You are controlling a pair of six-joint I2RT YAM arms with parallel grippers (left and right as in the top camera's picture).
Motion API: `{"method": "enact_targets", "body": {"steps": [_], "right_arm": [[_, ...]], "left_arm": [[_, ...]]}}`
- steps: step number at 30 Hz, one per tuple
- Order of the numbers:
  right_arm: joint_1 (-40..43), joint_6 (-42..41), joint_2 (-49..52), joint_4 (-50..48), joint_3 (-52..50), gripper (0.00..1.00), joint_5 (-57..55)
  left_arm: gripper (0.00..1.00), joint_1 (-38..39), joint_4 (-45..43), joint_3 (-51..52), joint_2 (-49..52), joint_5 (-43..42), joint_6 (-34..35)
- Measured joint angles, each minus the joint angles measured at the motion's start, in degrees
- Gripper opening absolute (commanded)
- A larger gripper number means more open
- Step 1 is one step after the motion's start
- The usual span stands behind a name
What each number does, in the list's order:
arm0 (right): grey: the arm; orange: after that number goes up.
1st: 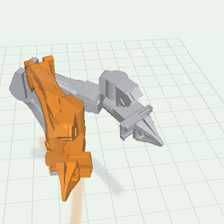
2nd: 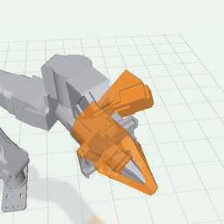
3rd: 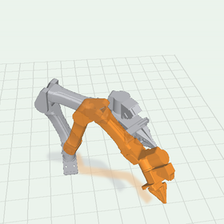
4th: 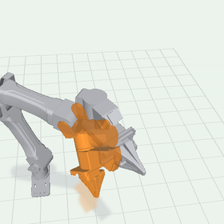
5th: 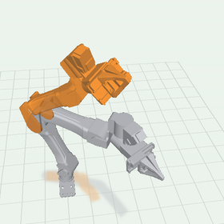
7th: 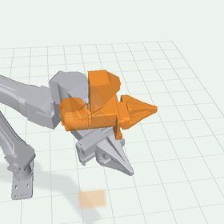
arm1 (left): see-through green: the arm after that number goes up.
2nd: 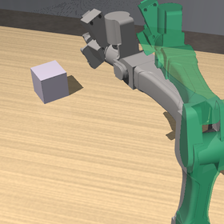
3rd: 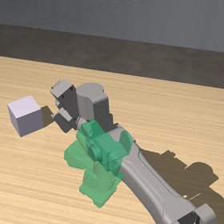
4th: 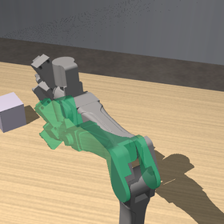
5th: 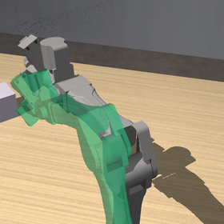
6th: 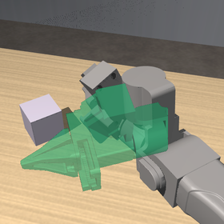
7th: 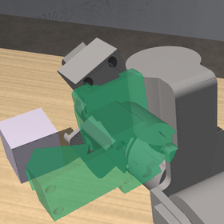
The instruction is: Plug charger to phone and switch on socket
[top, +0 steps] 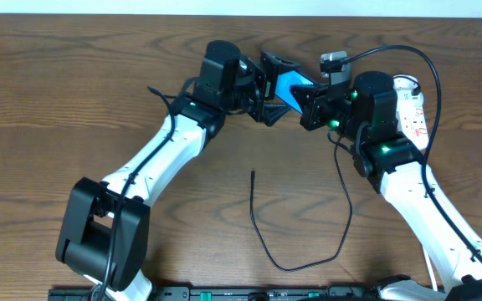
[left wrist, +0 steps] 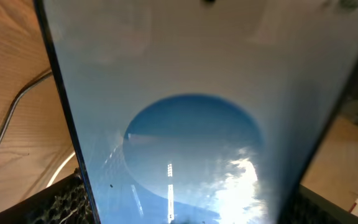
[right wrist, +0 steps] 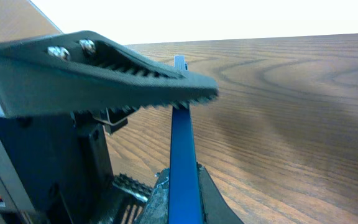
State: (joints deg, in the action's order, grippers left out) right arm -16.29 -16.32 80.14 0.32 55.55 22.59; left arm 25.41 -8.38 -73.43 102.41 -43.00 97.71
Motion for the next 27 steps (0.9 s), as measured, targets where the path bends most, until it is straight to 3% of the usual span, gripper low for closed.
{"method": "enact_targets", "body": {"steps": [9,14,20,27], "right_arm": [[2.8,-0.3,-0.4,-0.7,1.3,0.01,-1.3],[5.9,-3.0,0.1,0.2,0.7,0.01,-4.9],[8.4,-13.7,0.1,0.2,0.7,0.01,-6.3],[9.0,-33.6,0.1,-1.4,0.7,0.01,-4.9]], "left_arm": [[0.91,-3.9,-15.3,0.6,0.0,-9.3,-0.7],[0.91,-5.2,-17.4,0.5,-0.3,-14.1,-3.3],[0.91,-5.1,-17.5,0.5,-0.3,-16.7,-5.0],[0.91,-7.3,-17.5,0.5,-0.3,-17.1,-10.6]]}}
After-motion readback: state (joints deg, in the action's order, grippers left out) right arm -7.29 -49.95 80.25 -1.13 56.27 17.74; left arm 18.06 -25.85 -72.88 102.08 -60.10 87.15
